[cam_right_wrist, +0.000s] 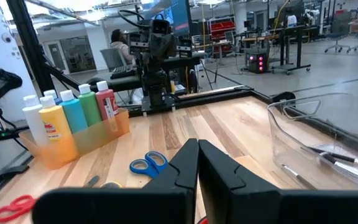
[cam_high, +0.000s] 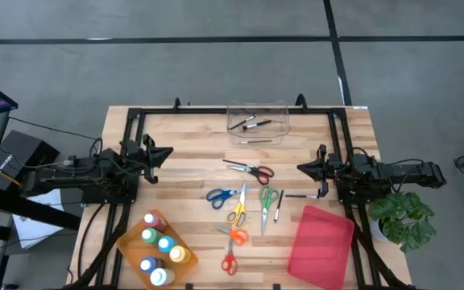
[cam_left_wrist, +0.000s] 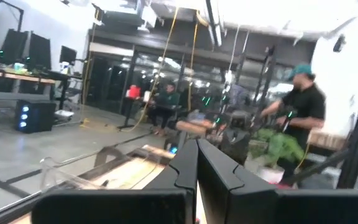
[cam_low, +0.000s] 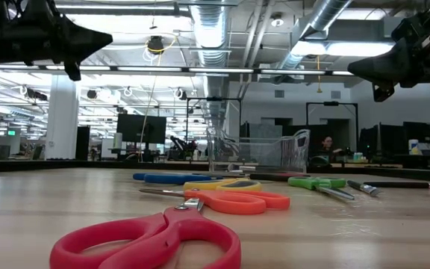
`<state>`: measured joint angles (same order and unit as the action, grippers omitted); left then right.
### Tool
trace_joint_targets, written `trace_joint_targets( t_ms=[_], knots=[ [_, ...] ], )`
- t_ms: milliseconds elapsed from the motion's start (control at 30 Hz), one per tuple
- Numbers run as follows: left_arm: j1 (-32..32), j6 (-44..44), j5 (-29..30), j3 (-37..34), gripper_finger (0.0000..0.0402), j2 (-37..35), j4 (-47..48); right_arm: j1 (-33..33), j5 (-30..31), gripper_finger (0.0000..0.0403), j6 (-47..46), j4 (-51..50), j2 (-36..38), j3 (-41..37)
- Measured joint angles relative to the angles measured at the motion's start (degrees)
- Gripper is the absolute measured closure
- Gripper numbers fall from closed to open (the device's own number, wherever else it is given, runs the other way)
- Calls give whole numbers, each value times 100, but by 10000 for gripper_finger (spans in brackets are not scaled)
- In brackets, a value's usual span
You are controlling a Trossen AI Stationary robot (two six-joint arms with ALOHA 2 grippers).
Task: Pick & Place Paint Supplies
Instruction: Put the eyeshadow brush into the transparent bin
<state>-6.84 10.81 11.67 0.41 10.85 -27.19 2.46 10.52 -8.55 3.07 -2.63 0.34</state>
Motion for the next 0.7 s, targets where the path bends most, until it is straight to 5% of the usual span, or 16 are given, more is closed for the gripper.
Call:
trace_joint_targets(
  t_ms=[267,533,700],
  knots=[
    [318,-136,-869,780,401,-51,396,0,0,395,-53,24,2,2],
    [316,-305,-793,874,401,-1089,1287,9,1,395,-55,14,1,2],
    [318,-581,-805,820,401,-979,1289,9,-1,395,-53,-43,2,2]
  ],
)
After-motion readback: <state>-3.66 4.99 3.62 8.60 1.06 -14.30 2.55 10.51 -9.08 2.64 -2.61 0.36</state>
